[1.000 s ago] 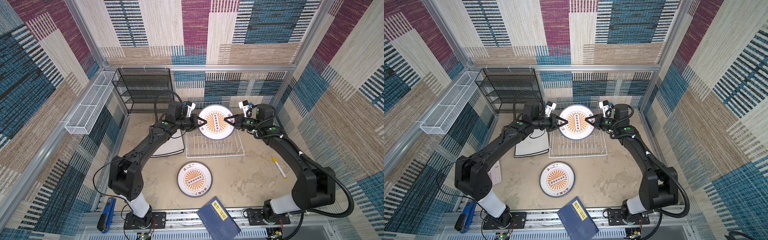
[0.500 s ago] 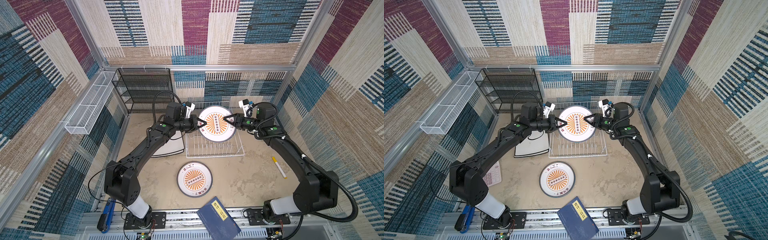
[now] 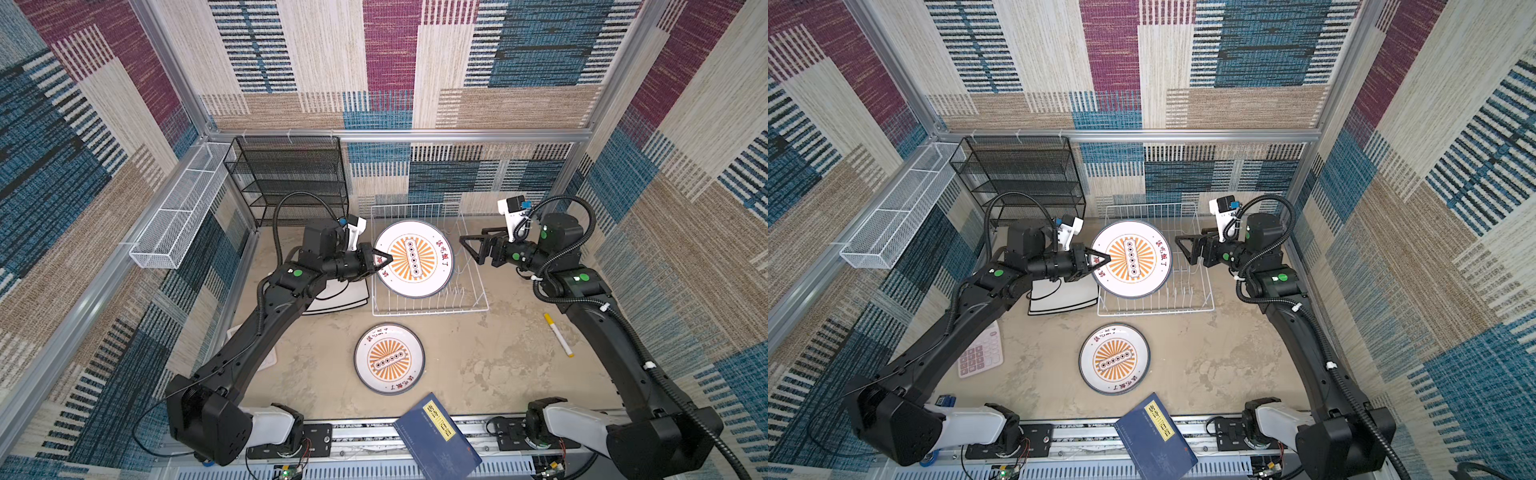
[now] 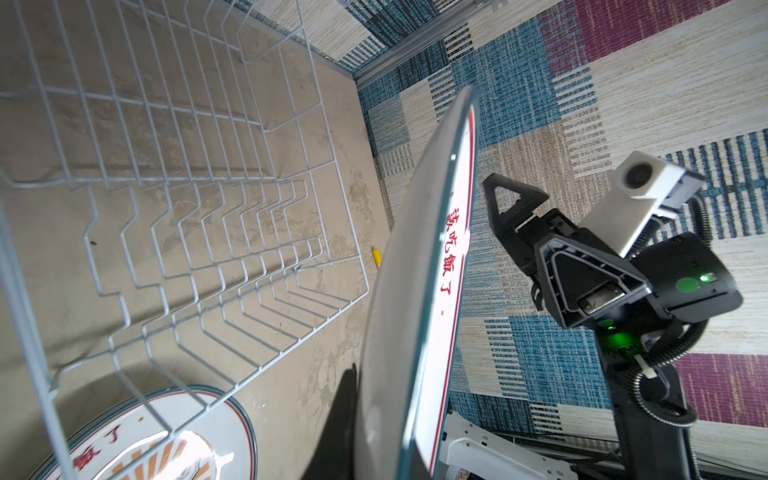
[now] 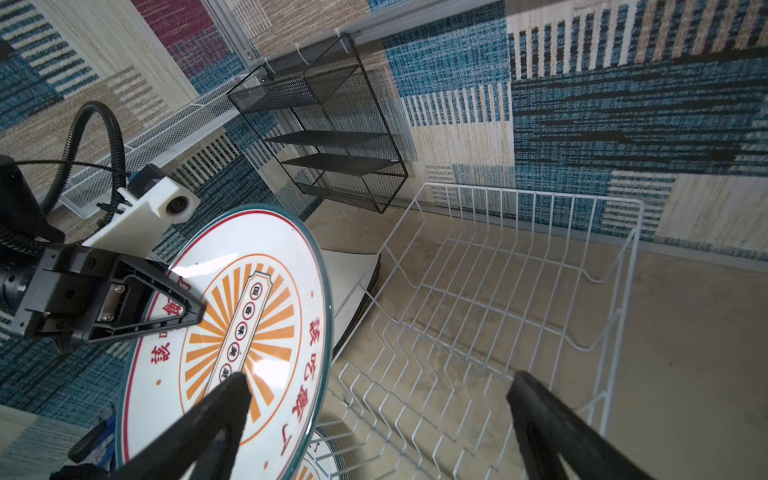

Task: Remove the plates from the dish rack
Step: 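Carry the plate toward the stack with the left while the right withdraws, then lower the plate onto the orange-sunburst plate stack with the left gripper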

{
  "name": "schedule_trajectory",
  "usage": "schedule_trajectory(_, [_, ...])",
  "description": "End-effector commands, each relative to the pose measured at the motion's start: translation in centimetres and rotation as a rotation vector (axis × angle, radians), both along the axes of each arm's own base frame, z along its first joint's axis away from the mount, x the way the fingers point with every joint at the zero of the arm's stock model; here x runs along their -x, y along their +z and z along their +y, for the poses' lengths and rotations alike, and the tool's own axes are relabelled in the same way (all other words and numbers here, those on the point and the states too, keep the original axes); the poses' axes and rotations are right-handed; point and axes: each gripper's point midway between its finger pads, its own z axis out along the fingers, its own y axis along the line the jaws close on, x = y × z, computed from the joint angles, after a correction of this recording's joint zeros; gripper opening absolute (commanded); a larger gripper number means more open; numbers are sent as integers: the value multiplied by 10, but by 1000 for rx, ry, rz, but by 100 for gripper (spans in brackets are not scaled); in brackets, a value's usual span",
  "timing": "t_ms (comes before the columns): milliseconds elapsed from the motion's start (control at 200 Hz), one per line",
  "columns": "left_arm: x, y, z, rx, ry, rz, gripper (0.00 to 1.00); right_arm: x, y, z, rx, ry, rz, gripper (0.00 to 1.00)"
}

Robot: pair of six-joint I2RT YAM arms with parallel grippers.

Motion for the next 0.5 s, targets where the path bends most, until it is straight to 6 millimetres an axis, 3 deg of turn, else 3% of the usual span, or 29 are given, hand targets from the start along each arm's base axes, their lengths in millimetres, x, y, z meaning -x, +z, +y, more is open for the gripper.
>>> schedule_trajectory(0, [18, -13, 15, -56, 17, 9, 0, 21, 7, 5, 100, 96, -159, 99])
schedule_trajectory(155, [49, -47, 39, -121, 68, 80, 0, 49, 4, 13, 158, 206, -273, 99])
schedule_trajectory(496, [115, -126, 73, -192, 107, 252, 0, 81, -52, 28, 335, 341, -259, 99])
